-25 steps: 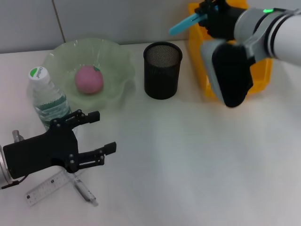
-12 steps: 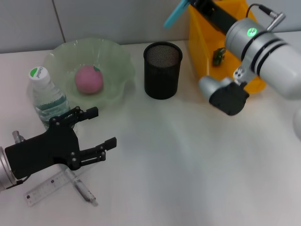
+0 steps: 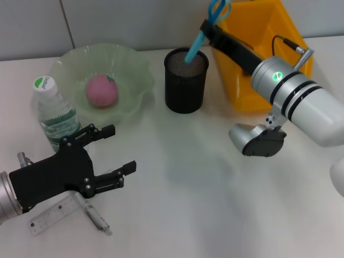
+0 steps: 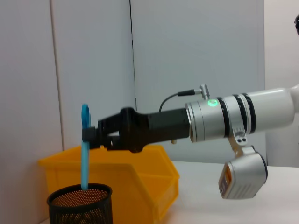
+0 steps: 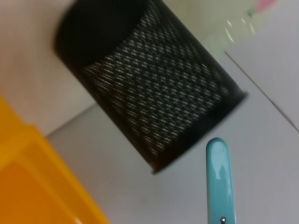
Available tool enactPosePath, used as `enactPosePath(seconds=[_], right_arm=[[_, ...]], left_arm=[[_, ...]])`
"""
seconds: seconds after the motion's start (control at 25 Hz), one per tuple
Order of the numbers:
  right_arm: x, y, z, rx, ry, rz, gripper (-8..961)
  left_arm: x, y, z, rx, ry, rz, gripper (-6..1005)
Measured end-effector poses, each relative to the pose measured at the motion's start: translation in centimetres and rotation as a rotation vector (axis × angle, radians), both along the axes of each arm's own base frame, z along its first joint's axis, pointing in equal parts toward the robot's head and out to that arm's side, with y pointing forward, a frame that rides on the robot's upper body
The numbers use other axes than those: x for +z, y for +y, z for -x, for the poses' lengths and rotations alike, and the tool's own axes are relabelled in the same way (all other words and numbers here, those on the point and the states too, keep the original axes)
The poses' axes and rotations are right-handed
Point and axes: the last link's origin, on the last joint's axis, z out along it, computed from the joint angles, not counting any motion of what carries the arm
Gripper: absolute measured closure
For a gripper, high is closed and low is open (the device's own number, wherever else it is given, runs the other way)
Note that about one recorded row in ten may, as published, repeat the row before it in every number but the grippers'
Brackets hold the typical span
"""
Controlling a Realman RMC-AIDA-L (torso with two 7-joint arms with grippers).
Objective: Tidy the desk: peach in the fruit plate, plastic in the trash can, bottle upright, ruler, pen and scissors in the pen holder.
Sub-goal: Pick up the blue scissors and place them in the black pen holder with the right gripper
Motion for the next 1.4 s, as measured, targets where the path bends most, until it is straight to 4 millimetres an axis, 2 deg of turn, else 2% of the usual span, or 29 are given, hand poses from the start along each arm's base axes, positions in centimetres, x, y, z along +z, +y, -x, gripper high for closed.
enactPosePath(seconds=[0.48,1.04,1.4], right_arm=[[-1.0,0.2,0.2,0.084,-0.192,-0.012,725],[-1.9,-0.7,0.2,0.123,-0.251,-0.008,726],[-2.3,-1.1,0.3,0.115,-0.243,-0.026,628]], left_arm=[[-0.2,-0.2,0.0,-0.025,0.003,-0.021,196],[-0.5,-0.6,0.1,-0.044,0.008,-0.033,198],[-0.7,-0.9,0.2,-0.064,0.005,-0.057,200]])
